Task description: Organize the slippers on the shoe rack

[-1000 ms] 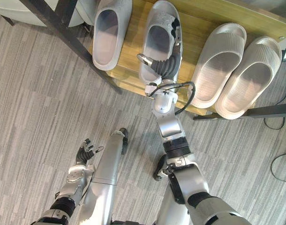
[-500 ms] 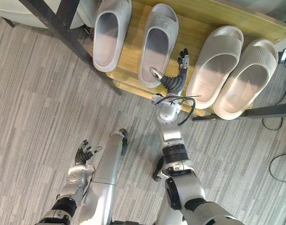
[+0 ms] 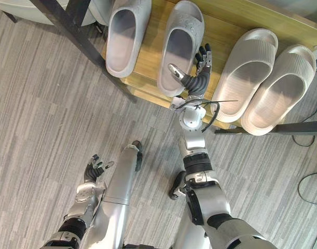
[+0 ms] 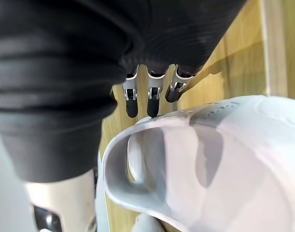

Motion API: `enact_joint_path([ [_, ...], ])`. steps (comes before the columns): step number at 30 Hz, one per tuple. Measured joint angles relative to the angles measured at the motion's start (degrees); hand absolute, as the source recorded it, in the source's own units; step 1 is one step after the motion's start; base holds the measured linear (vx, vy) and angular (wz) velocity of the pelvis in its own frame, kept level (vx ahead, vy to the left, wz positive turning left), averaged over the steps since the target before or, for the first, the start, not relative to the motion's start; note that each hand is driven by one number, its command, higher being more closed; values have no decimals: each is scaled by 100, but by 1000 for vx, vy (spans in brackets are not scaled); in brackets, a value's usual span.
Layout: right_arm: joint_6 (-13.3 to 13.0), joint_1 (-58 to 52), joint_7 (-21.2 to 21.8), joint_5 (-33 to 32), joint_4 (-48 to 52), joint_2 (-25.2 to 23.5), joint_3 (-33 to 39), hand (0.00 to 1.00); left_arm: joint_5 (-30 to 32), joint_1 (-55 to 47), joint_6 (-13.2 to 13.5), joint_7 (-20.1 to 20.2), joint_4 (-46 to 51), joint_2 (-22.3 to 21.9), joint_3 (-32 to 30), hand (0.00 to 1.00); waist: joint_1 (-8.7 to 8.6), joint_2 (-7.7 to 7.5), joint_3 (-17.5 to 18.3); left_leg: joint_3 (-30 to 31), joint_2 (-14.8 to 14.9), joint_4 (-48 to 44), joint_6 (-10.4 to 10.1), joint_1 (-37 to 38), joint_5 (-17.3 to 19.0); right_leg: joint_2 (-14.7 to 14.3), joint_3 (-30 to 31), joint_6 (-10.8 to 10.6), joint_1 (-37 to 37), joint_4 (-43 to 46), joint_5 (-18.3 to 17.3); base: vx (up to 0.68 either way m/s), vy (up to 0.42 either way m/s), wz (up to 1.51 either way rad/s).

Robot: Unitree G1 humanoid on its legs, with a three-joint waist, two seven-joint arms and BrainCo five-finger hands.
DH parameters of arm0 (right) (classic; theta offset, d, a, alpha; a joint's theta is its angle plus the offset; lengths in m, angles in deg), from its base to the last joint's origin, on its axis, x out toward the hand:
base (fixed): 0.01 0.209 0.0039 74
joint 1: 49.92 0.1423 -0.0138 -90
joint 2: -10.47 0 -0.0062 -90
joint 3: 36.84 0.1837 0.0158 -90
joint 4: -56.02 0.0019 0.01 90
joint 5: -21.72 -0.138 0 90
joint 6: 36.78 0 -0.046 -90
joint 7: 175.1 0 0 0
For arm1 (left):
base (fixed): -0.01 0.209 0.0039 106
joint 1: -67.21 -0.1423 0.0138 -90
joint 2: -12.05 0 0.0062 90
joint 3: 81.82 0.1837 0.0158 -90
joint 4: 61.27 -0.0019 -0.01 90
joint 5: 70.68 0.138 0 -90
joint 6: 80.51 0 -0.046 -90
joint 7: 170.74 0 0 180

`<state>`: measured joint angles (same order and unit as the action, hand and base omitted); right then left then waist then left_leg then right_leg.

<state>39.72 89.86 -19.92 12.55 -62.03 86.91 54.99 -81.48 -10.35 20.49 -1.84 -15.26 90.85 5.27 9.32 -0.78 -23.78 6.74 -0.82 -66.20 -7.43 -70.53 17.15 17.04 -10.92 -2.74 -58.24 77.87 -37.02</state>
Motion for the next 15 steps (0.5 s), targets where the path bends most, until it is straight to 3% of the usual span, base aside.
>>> enact_joint_path([
  [15, 42, 560, -176, -259, -321, -21, 240, 0, -55, 158, 0, -111, -78, -137, -1, 0, 175, 24, 12, 105, -77, 70, -39, -146, -71, 20, -99, -1, -91, -6, -8, 5, -5, 3],
])
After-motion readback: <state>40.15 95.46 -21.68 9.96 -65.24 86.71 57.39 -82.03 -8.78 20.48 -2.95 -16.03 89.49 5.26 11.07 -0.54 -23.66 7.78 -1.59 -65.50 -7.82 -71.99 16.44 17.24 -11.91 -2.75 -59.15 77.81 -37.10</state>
